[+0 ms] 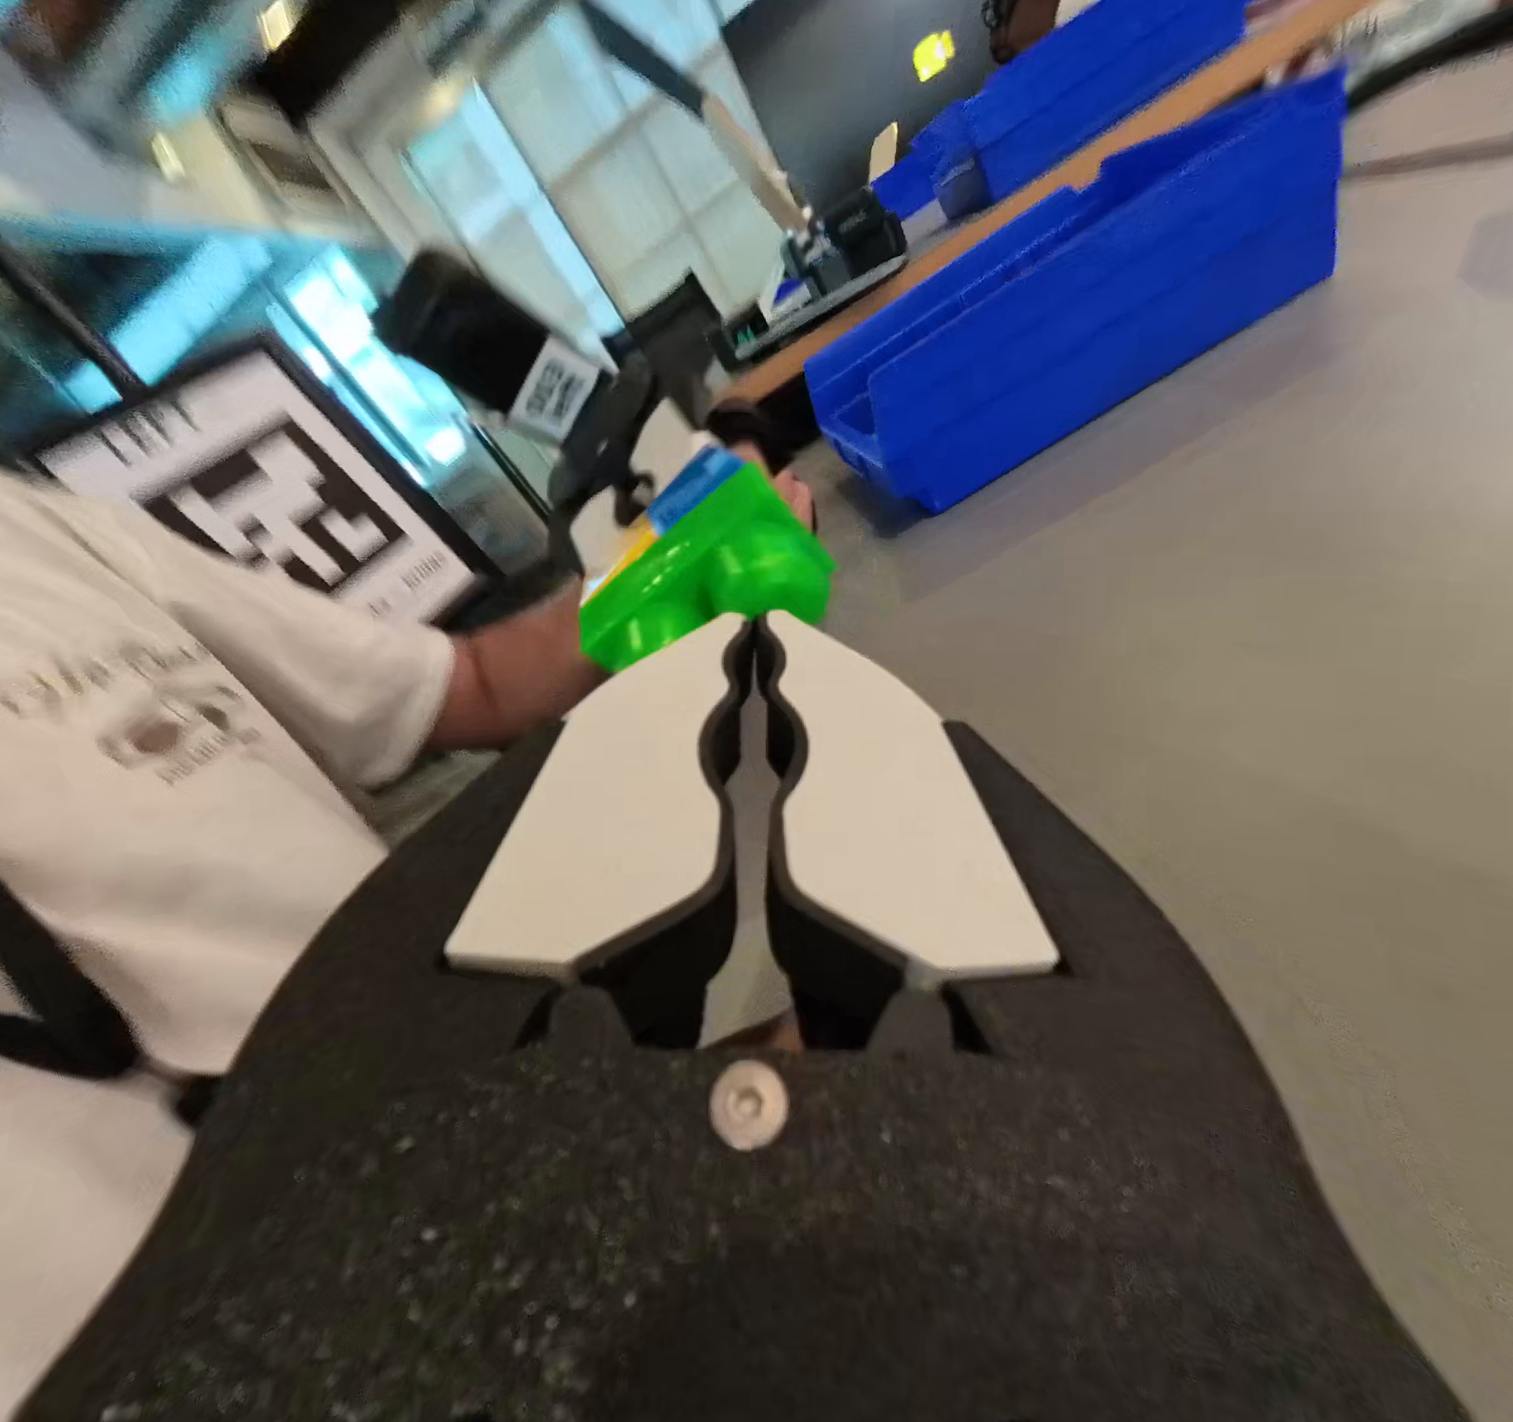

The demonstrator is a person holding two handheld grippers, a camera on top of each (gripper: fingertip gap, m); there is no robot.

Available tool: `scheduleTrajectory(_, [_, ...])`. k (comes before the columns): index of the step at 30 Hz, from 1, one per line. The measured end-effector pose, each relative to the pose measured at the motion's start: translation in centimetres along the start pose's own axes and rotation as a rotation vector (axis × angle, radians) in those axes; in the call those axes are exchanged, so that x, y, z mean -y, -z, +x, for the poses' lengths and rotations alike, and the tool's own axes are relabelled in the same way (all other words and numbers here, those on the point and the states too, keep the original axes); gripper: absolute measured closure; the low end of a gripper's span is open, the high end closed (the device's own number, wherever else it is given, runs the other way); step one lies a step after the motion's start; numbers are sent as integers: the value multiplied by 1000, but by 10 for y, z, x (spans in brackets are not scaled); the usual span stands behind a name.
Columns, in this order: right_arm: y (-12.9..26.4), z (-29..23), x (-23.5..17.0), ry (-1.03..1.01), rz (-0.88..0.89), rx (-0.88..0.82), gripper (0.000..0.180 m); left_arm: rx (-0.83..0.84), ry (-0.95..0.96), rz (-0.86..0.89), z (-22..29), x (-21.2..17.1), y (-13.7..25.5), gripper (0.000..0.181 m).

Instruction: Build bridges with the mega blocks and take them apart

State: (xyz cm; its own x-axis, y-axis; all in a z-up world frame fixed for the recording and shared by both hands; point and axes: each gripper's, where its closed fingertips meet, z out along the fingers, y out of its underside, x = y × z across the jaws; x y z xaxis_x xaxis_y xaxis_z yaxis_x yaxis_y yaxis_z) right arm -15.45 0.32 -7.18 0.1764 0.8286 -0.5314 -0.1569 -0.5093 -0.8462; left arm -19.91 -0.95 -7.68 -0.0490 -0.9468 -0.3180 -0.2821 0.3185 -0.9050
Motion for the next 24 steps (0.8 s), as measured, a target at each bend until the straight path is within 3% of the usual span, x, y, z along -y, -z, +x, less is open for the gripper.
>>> scheduleTrajectory(2, [4,7,0,-256,38,64,150,15,-44,3,4,4,1,170])
scheduleTrajectory(4, [2,4,-6,-402,48,128,141,19,-48,7,3,7,2,170])
scheduleTrajectory(10, [-21,-24,-12,-499,7,235,129,-14,-54,-11,0,-1,-5,170])
scheduleTrajectory(13, [-24,-20,-13,-523,-2,212,141,-24,-56,0,1,1,-8,170])
scheduleTrajectory(18, [-22,-15,-8,-483,-6,173,143,-21,-13,-25,-2,2,-10,168])
scheduleTrajectory(24, [-17,-9,-5,-488,12,161,144,1,27,-51,-7,1,-8,152])
